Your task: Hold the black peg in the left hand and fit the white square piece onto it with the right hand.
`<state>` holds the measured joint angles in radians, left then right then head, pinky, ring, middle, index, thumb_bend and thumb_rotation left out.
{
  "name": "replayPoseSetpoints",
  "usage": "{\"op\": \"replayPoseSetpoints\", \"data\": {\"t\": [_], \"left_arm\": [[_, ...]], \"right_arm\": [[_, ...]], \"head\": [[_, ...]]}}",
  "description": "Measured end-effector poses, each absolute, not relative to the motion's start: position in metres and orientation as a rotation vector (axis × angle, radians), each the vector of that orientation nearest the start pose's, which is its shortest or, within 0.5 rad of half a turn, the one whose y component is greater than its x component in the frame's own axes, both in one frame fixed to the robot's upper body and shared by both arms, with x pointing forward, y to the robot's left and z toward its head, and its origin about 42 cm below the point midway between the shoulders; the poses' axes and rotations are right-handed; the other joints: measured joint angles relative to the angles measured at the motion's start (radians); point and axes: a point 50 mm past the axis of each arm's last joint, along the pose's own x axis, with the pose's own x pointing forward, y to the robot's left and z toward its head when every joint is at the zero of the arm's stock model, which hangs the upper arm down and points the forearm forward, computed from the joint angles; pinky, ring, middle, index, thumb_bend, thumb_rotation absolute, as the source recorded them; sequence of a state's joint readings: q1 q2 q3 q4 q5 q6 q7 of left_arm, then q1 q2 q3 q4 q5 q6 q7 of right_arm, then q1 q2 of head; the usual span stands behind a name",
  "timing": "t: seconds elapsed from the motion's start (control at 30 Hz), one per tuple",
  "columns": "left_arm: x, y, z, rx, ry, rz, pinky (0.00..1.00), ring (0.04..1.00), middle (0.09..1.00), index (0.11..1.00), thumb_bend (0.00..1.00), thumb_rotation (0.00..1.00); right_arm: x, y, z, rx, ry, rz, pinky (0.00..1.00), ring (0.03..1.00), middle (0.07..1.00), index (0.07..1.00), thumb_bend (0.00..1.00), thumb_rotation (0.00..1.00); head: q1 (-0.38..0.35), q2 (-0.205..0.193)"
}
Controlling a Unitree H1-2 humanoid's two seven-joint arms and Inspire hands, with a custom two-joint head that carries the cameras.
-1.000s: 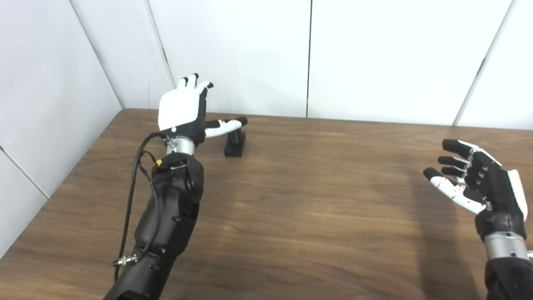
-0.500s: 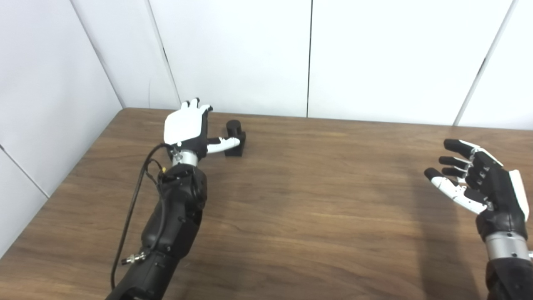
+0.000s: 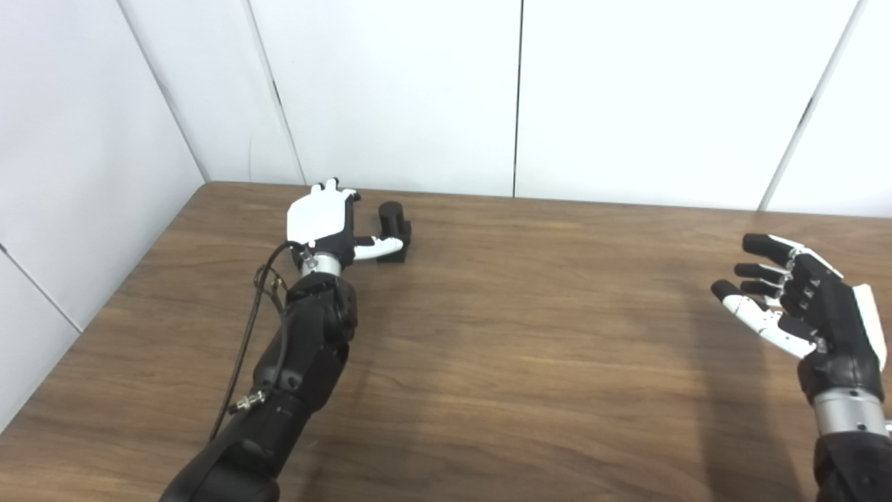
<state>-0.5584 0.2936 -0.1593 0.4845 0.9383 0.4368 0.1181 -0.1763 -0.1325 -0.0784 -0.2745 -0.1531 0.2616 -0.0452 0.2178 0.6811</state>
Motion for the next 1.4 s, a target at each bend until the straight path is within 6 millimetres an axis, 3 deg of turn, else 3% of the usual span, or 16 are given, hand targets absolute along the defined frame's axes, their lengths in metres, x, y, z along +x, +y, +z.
{"op": "replayPoseSetpoints", "data": {"t": [0.63,0.93,1.4], "left_arm": [[0.456,0.282,0.173,1.300,0.176,0.267,0.90,0.987,1.000,0.812,1.00,0.70],[0.456,0.265,0.157,1.282,0.223,0.221,0.86,0.976,1.000,0.804,1.00,0.69],[0.456,0.263,0.152,1.303,0.239,0.224,0.86,0.969,0.994,0.774,1.00,0.68]], "right_arm": [[0.324,-0.257,0.209,-0.254,-0.195,-0.149,0.66,0.701,0.784,0.706,0.55,0.13],[0.324,-0.259,0.210,-0.256,-0.195,-0.151,0.64,0.677,0.758,0.697,0.55,0.14],[0.323,-0.261,0.211,-0.272,-0.199,-0.157,0.66,0.682,0.770,0.705,0.54,0.16]], "head": [[-0.008,0.005],[-0.012,0.009],[-0.015,0.018]]}}
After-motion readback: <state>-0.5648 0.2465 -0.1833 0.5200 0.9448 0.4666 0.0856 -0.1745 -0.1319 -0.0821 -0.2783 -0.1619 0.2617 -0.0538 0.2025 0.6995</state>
